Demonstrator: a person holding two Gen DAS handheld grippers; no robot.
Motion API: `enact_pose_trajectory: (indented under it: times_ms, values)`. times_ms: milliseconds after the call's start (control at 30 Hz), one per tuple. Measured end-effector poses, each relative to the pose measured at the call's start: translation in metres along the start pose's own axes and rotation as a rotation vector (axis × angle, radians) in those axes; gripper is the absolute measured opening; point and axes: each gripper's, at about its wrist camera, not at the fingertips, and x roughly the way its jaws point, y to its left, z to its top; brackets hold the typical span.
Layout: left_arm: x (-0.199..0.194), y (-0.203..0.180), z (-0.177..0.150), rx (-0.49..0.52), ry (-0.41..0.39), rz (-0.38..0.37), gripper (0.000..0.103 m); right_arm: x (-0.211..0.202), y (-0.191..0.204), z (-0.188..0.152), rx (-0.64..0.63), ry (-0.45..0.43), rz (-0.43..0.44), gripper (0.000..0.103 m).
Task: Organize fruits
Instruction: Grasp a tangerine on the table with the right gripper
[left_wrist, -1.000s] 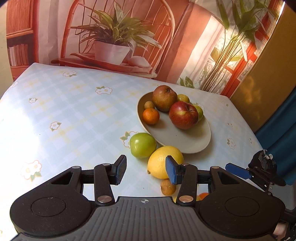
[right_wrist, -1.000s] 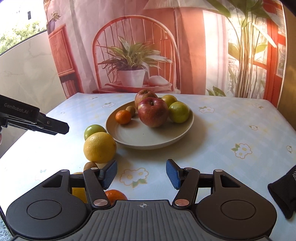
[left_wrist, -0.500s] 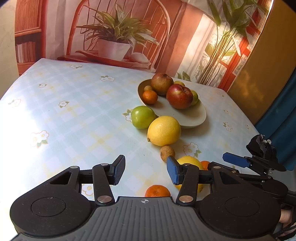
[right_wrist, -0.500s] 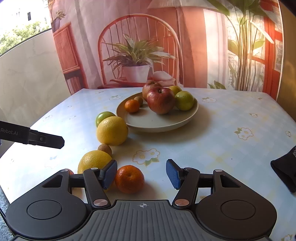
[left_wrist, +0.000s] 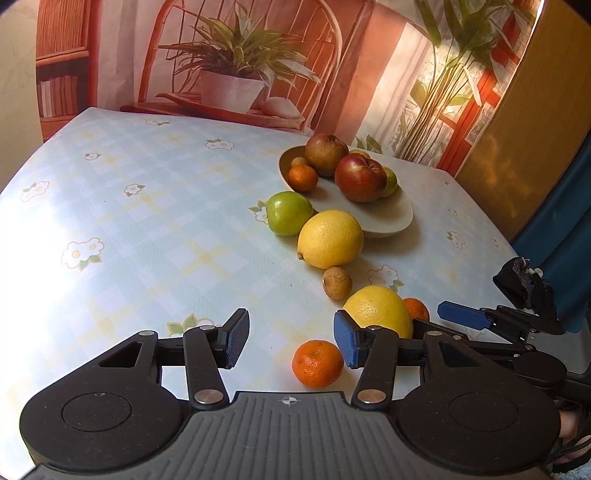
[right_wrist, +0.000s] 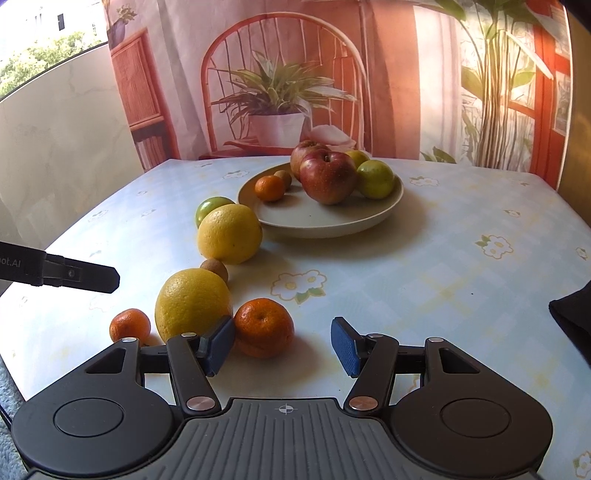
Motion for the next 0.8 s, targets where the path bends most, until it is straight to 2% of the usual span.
enact_pose_trajectory:
  times_ms: [233,333,400,567,800]
  values:
    - [0.001,0.003,-0.003,-0.010,0.011,-0.001,0.053,0.007,0.004,0.005,-0.041,0.001,0.024,0.053]
    - [0.002,0.005,-0.004,-0.019,0.018,0.000,0.053,0.010,0.005,0.007,-0.042,0.008,0.052,0.046]
    - [0.003,0.006,-0.004,-0.025,0.023,0.001,0.053,0.013,0.006,0.008,-0.044,0.020,0.065,0.037]
    - [0.004,0.006,-0.005,-0.031,0.032,0.000,0.053,0.018,0.009,0.004,-0.046,0.036,0.068,0.036]
    - [0.007,0.005,-0.006,-0.030,0.049,-0.008,0.053,0.015,0.001,0.000,-0.018,0.008,0.041,0.035]
